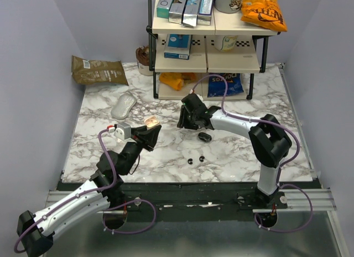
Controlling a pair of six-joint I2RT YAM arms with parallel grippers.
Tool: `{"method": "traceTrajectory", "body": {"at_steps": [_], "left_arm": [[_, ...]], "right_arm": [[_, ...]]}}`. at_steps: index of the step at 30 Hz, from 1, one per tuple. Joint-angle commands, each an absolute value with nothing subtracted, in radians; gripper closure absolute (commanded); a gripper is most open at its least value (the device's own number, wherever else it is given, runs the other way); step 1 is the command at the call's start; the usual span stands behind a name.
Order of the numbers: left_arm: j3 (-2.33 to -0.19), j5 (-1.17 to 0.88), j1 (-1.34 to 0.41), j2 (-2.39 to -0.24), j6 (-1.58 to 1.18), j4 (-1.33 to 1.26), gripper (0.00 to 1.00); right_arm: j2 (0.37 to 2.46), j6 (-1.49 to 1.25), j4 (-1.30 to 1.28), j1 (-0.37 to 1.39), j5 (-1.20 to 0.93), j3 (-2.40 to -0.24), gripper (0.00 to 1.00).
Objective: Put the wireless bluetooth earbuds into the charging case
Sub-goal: Pick up the earbud from the center of the board.
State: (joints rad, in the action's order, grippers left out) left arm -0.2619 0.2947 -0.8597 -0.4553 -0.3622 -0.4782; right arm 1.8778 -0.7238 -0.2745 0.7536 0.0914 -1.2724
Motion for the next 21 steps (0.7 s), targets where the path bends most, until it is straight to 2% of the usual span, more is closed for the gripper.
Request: {"method": "traceTrajectory", "body": {"at_steps": [1, 7, 15, 21], "left_arm": [[-0.278, 0.324, -0.868, -0.437, -0.359, -0.476, 1.0], [-0.279, 0.327, -0.87, -0.426, -0.356, -0.466, 1.0], [-0.285, 0.334, -0.871, -0.422, -0.354, -0.459, 1.0], [-0.288, 0.334, -0.871, -0.433, -0.351, -0.459, 1.0]], "right_arm": [[1.925, -0.942, -0.305, 0.756, 0.069, -1.313, 0.46], [1.996, -0.971, -0.334, 0.75, 0.089, -1.354, 0.41], [2.052, -0.933, -0.374, 0.724, 0.112, -1.408, 0.41], [2.097, -0.849, -0.397, 0.721, 0.091, -1.436, 0.51]]}}
